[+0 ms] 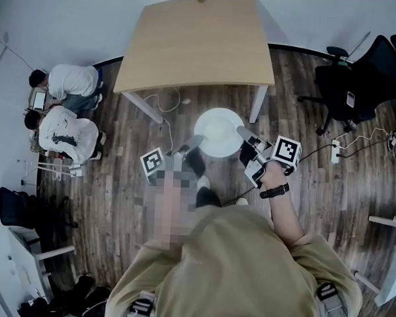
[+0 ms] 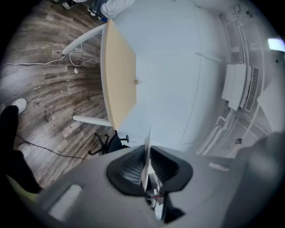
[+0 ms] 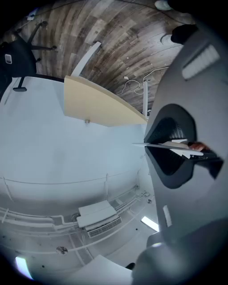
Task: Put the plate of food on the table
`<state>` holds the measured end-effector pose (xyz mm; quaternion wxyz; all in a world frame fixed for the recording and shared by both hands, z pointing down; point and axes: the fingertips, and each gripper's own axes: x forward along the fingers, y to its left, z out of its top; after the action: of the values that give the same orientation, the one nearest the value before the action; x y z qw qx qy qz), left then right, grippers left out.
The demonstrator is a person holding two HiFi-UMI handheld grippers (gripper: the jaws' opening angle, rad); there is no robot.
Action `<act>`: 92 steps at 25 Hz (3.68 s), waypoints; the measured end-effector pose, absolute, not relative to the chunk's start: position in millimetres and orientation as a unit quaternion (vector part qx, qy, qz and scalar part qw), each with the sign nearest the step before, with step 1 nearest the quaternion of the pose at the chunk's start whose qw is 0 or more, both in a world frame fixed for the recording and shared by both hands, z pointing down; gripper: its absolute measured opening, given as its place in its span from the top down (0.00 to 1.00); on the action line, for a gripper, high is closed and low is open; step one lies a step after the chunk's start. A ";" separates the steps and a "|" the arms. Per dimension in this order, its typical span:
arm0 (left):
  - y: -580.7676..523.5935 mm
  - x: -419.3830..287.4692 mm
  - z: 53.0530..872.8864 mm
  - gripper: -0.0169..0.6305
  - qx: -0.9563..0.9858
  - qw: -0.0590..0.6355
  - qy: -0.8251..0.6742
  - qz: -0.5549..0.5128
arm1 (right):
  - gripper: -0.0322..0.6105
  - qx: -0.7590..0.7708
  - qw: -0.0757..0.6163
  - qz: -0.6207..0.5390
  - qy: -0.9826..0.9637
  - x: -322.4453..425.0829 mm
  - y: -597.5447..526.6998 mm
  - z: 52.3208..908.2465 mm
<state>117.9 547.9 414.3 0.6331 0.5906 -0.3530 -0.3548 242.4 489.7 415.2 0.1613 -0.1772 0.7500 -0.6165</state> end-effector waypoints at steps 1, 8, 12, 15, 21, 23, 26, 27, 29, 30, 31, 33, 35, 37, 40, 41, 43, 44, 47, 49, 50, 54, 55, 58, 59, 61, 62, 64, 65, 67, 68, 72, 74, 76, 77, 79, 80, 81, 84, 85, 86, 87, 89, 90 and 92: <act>547.5 118.9 413.9 0.93 0.592 0.632 -0.353 -0.354 | 0.91 -0.178 0.160 -0.615 0.752 243.2 489.6 415.8; 549.1 119.8 419.7 0.93 0.607 0.630 -0.340 -0.345 | 0.91 -0.180 0.158 -0.609 0.756 242.2 489.4 420.2; 546.6 119.3 421.6 0.93 0.611 0.630 -0.334 -0.344 | 0.91 -0.187 0.159 -0.604 0.758 242.2 487.3 423.7; 532.5 84.0 416.3 0.93 0.612 0.634 -0.326 -0.344 | 0.91 -0.195 0.151 -0.603 0.758 207.4 474.9 417.9; 509.6 29.4 416.6 0.93 0.611 0.642 -0.312 -0.342 | 0.91 -0.207 0.156 -0.608 0.751 153.6 453.2 416.1; 506.1 15.3 417.5 0.93 0.613 0.644 -0.309 -0.338 | 0.91 -0.210 0.159 -0.608 0.749 140.5 451.6 417.4; 498.4 -6.9 419.7 0.93 0.614 0.649 -0.301 -0.333 | 0.91 -0.217 0.166 -0.609 0.745 118.7 447.2 419.1; 495.5 -13.9 420.3 0.93 0.615 0.651 -0.299 -0.330 | 0.91 -0.220 0.169 -0.609 0.743 111.9 445.0 419.9; 489.9 -27.2 420.0 0.93 0.617 0.654 -0.294 -0.324 | 0.91 -0.227 0.174 -0.609 0.739 99.4 440.0 420.6; 487.6 -33.5 419.9 0.93 0.618 0.656 -0.292 -0.320 | 0.91 -0.231 0.176 -0.608 0.739 93.3 438.3 420.5; 485.9 -39.6 420.5 0.93 0.619 0.658 -0.290 -0.317 | 0.91 -0.234 0.177 -0.607 0.738 87.3 437.4 420.6; 482.1 -52.5 423.5 0.93 0.618 0.663 -0.287 -0.311 | 0.91 -0.240 0.174 -0.606 0.739 74.9 436.0 422.4; 470.8 -67.5 428.5 0.93 0.613 0.669 -0.287 -0.306 | 0.91 -0.243 0.170 -0.611 0.734 61.0 428.6 426.9; 457.4 -78.9 433.1 0.93 0.609 0.674 -0.285 -0.305 | 0.91 -0.248 0.171 -0.620 0.725 50.9 419.7 431.7; 454.5 -82.1 437.5 0.92 0.607 0.679 -0.277 -0.308 | 0.91 -0.256 0.169 -0.625 0.718 48.9 418.4 438.4; 448.4 -84.6 438.8 0.92 0.604 0.680 -0.277 -0.309 | 0.91 -0.257 0.166 -0.626 0.717 46.9 411.9 440.5; 431.6 -90.4 439.9 0.92 0.601 0.681 -0.281 -0.310 | 0.91 -0.255 0.164 -0.630 0.715 41.0 394.8 442.4; 424.6 -92.1 439.7 0.92 0.600 0.681 -0.283 -0.311 | 0.91 -0.254 0.165 -0.632 0.713 38.7 388.1 442.2; 415.4 -93.6 437.8 0.92 0.601 0.679 -0.285 -0.312 | 0.91 -0.248 0.168 -0.636 0.711 36.2 377.2 441.4; 408.9 -95.8 436.5 0.92 0.603 0.675 -0.287 -0.313 | 0.91 -0.245 0.169 -0.634 0.714 34.0 368.3 440.7; 404.7 -97.2 436.1 0.92 0.605 0.672 -0.289 -0.314 | 0.91 -0.243 0.170 -0.632 0.716 32.6 363.3 440.2; 382.2 -97.2 438.0 0.92 0.608 0.667 -0.296 -0.311 | 0.91 -0.236 0.174 -0.627 0.722 32.8 342.2 442.0; 371.2 -95.9 438.7 0.92 0.606 0.668 -0.301 -0.308 | 0.91 -0.237 0.169 -0.627 0.723 34.0 331.3 444.2; 324.8 -90.6 440.9 0.93 0.607 0.666 -0.324 -0.289 | 0.91 -0.244 0.146 -0.624 0.728 37.5 283.5 444.4; 304.5 -88.3 439.9 0.94 0.607 0.664 -0.331 -0.287 | 0.91 -0.243 0.143 -0.625 0.728 39.0 262.4 440.8; 268.4 -83.4 434.3 0.95 0.607 0.658 -0.335 -0.292 | 0.91 -0.235 0.146 -0.625 0.730 42.6 223.9 431.1; 254.4 -80.7 430.8 0.95 0.609 0.655 -0.336 -0.296 | 0.91 -0.231 0.149 -0.623 0.732 45.0 208.9 426.3; 231.2 -74.6 423.6 0.95 0.612 0.649 -0.336 -0.301 | 0.91 -0.227 0.152 -0.616 0.739 51.3 184.7 418.9; 221.5 -71.4 421.2 0.95 0.614 0.647 -0.335 -0.303 | 0.91 -0.225 0.153 -0.612 0.742 54.8 174.7 416.9; 205.0 -64.9 419.8 0.95 0.614 0.646 -0.335 -0.305 | 0.91 -0.221 0.156 -0.613 0.742 61.9 158.4 416.9; 197.5 -61.1 420.3 0.95 0.613 0.646 -0.335 -0.306 | 0.91 -0.218 0.159 -0.618 0.739 65.4 150.8 418.0; 172.6 -46.3 421.2 0.95 0.616 0.642 -0.334 -0.312 | 0.91 -0.213 0.166 -0.621 0.736 79.4 122.7 422.0; 163.2 -44.1 421.0 0.93 0.619 0.638 -0.333 -0.314 | 0.91 -0.214 0.164 -0.619 0.738 82.5 113.1 424.8; 152.9 -45.3 423.0 0.93 0.617 0.635 -0.343 -0.313 | 0.91 -0.216 0.159 -0.620 0.738 81.8 103.1 429.1; 148.1 -46.2 424.7 0.93 0.615 0.635 -0.349 -0.312 | 0.92 -0.216 0.157 -0.623 0.735 80.4 98.6 431.7; 140.2 -48.5 428.7 0.93 0.610 0.636 -0.356 -0.311 | 0.92 -0.214 0.158 -0.635 0.726 77.5 92.1 436.4; 136.2 -50.1 430.0 0.93 0.610 0.635 -0.357 -0.313 | 0.92 -0.214 0.157 -0.637 0.724 76.1 88.4 437.7; 131.9 -52.2 430.5 0.93 0.611 0.632 -0.358 -0.314 | 0.92 -0.215 0.156 -0.636 0.725 74.3 84.0 438.5; 115.5 -61.2 433.9 0.93 0.617 0.620 -0.364 -0.319 | 0.92 -0.219 0.150 -0.629 0.731 67.0 69.1 443.2; 108.9 -63.2 436.4 0.93 0.621 0.617 -0.364 -0.319 | 0.92 -0.220 0.151 -0.630 0.730 65.5 64.4 446.0; 102.0 -64.3 438.9 0.93 0.626 0.614 -0.361 -0.318 | 0.92 -0.222 0.153 -0.632 0.726 65.0 59.6 448.8; 95.2 -64.7 440.8 0.93 0.631 0.612 -0.356 -0.316 | 0.92 -0.225 0.156 -0.635 0.722 65.1 54.3 451.5; 79.3 -66.4 444.5 0.93 0.639 0.612 -0.348 -0.310 | 0.92 -0.234 0.159 -0.643 0.712 63.6 40.4 457.0; 67.3 -69.6 448.1 0.93 0.641 0.613 -0.348 -0.304 | 0.92 -0.237 0.159 -0.648 0.706 60.1 29.3 460.7; 29.5 -81.3 460.2 0.93 0.644 0.615 -0.354 -0.284 | 0.92 -0.242 0.153 -0.656 0.698 48.3 -6.7 471.1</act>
<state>-81.3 29.5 460.2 0.6151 0.6444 -0.3544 -0.2840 48.3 -6.7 471.1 0.1527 -0.2424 0.6982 -0.6561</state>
